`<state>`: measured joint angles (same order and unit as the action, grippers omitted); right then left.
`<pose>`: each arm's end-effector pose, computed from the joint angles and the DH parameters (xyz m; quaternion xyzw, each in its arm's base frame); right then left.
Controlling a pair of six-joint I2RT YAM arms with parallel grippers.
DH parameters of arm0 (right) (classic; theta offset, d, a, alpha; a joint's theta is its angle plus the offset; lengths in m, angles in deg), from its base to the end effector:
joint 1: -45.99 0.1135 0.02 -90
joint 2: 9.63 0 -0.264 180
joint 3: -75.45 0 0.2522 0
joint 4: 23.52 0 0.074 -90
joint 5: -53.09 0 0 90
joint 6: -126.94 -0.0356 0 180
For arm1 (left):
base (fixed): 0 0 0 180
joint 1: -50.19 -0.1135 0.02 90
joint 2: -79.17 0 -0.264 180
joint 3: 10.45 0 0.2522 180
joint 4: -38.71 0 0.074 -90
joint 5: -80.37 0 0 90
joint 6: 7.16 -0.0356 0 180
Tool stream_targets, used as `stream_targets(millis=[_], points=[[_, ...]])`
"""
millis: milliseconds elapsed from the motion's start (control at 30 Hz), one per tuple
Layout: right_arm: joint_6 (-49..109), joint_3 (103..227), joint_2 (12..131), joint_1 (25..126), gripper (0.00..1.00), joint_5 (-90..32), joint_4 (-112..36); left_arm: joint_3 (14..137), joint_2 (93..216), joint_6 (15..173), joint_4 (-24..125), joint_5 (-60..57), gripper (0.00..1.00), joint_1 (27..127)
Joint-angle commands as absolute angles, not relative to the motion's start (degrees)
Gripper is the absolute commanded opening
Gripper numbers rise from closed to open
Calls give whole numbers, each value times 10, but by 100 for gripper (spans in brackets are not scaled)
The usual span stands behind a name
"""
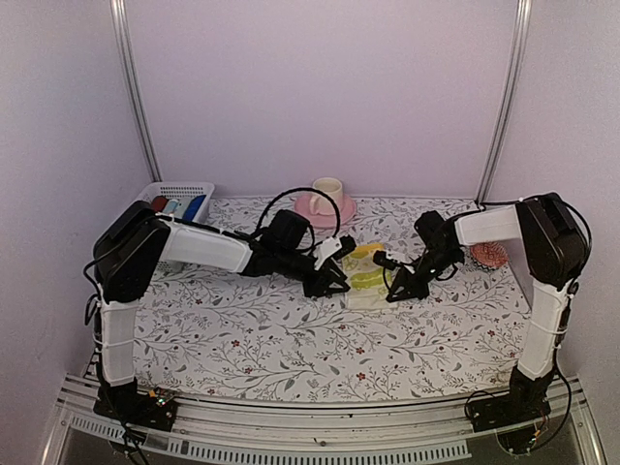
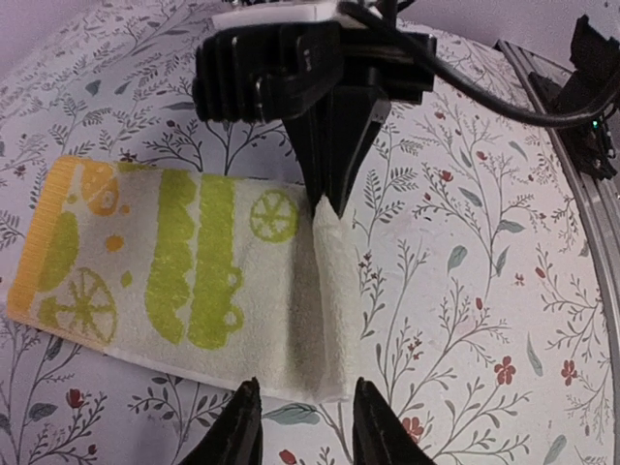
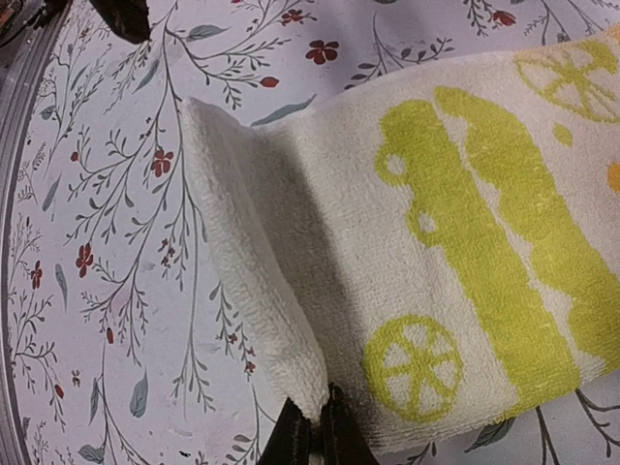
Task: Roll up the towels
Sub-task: Roll the towel at the center of the board.
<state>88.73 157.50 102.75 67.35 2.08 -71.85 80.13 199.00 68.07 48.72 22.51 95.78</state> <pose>0.3254 0.1513 0.1306 -0.5854 0.7337 0.2960 0.1770 0.3028 -0.3361 0.1534 0.5390 0.6909 -0.3505 0.3305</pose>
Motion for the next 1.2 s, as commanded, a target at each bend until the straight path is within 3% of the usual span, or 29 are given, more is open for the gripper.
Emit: stream_targets(millis=[0, 600, 1000, 1167], points=[[874, 1605, 1047, 671, 7, 45, -754, 803, 1987, 712, 446, 191, 34, 961], [848, 1639, 1082, 664, 7, 47, -778, 866, 2055, 701, 487, 214, 35, 991], [844, 1644, 1085, 663, 7, 45, -780, 868, 2077, 695, 496, 133, 32, 997], [845, 1644, 1082, 662, 16, 47, -781, 871, 2083, 698, 496, 96, 30, 999]])
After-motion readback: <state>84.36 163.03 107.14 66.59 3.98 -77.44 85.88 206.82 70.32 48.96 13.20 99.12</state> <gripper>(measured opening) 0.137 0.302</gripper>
